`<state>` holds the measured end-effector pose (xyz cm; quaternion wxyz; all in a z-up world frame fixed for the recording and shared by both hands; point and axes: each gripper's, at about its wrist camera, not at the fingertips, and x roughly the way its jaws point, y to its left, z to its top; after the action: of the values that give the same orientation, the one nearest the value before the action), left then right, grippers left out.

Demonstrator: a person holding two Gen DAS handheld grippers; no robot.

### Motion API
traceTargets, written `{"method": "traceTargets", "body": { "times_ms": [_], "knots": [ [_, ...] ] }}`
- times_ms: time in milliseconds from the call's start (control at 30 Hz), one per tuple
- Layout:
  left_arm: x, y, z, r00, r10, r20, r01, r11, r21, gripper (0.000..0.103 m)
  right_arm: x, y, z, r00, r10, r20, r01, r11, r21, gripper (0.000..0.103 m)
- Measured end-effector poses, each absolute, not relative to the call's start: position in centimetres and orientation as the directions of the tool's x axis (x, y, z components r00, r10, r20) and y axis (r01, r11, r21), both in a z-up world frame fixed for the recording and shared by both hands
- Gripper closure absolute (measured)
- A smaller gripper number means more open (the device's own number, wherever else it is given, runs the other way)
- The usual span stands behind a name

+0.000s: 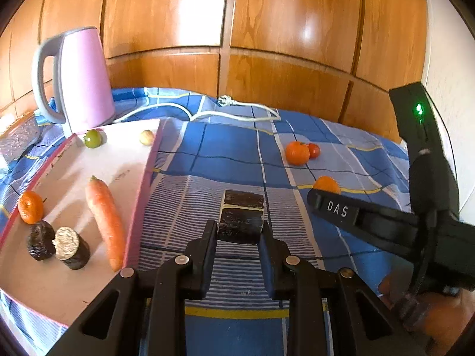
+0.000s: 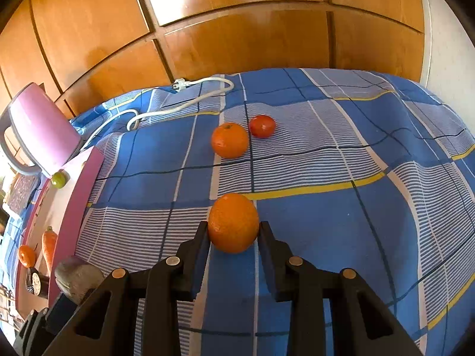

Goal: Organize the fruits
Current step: 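Lift the eggplant slice with the left tool while the right tool lifts the orange, then carry the eggplant slice and orange into the tray and open both tools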

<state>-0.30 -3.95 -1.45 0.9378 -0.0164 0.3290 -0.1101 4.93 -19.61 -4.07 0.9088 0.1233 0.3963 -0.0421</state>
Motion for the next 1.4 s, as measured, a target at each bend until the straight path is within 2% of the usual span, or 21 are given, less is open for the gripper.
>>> {"method": "traceTargets", "body": {
  "times_ms": [567, 800, 1033, 1233, 1400],
  "knots": [
    [-2.6, 0.6, 1.2, 0.837, -0.174, -0.518, 0.082, 0.977, -0.197, 0.076, 3.0, -16.6, -1.9, 0.755, 0.101, -0.648, 0.028, 0.982, 0.186, 0.070],
    [-2.4, 4.4, 1.8, 0.843, -0.155, -0.516, -0.013, 0.952, -0.307, 0.076, 1.9, -13.5, -0.8, 0.781, 0.166, -0.602, -0.096, 0.984, 0.147, 0.070],
    [-1.1, 8.8, 2.3, 0.864, -0.051, -0.501, -0.158, 0.917, -0.366, 0.076, 1.4, -11.4, -0.3, 0.789, 0.235, -0.568, -0.183, 0.972, 0.148, 0.070],
    [-0.5, 12.2, 1.3, 0.852, 0.030, -0.522, -0.284, 0.864, -0.415, 0.076, 2.6, -9.1, -0.4, 0.778, 0.301, -0.552, -0.241, 0.954, 0.180, 0.070],
    [0.4, 12.5, 1.0, 0.852, 0.070, -0.518, -0.309, 0.866, -0.392, 0.076, 3.7, -6.4, -0.2, 0.757, 0.369, -0.539, -0.320, 0.929, 0.187, 0.070]
  ]
}}
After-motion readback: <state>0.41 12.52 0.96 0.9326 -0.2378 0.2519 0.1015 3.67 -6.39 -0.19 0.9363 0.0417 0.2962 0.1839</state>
